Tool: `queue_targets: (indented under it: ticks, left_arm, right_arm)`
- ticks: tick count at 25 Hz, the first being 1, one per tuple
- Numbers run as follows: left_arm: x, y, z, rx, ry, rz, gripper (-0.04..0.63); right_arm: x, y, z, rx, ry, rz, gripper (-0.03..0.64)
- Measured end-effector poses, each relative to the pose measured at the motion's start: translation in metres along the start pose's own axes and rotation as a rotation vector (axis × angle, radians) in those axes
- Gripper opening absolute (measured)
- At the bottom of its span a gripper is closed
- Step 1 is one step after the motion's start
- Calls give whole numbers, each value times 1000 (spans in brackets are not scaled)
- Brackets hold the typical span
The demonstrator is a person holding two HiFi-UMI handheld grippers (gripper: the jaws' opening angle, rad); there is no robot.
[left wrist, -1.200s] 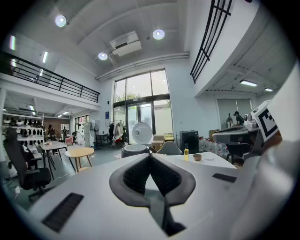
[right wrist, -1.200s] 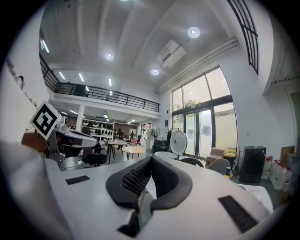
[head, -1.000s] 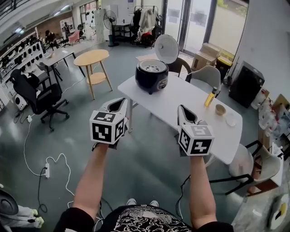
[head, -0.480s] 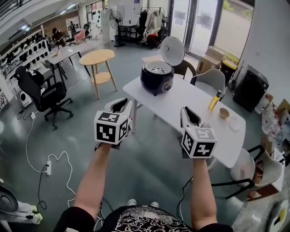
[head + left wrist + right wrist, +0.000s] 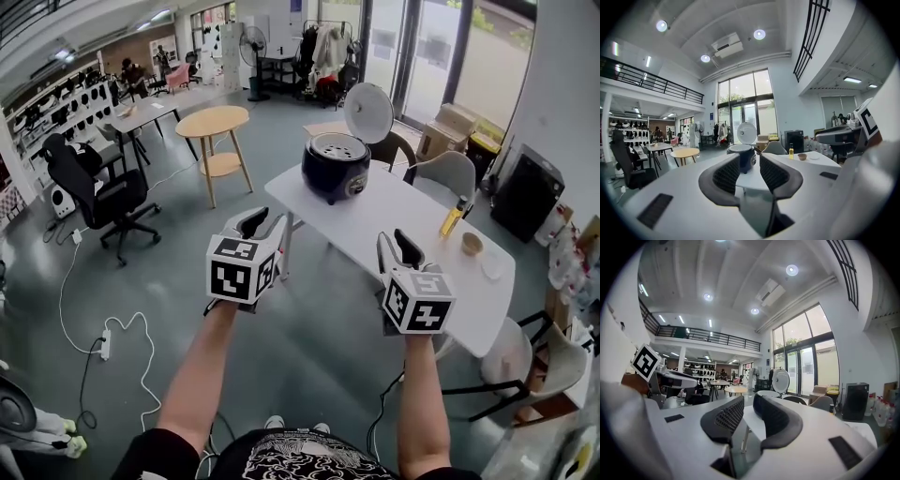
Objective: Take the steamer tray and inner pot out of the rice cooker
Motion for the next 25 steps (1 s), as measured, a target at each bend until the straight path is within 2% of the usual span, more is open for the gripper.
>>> queue_targets:
  ticks: [15,20,25]
  left_arm:
    - [0,5,-1,39,-13,7,296]
    - [4,11,0,65,-7,2,321]
    - [4,22,6,86,-15,0,328]
  right_arm:
    - [-6,11,7,43,-12,35,268]
    - [-5,22,10,59,-6,30,319]
    - [-5,38,12,92,-4,27,322]
Point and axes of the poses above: the fingertips, and each gripper's own axes: z forward along the fingers, y to its right, x out of its top, the point moved 10 cm from there along -z, backward along the fingers, and after that the axes turned 10 degrees about y, right-handed, at the moved point
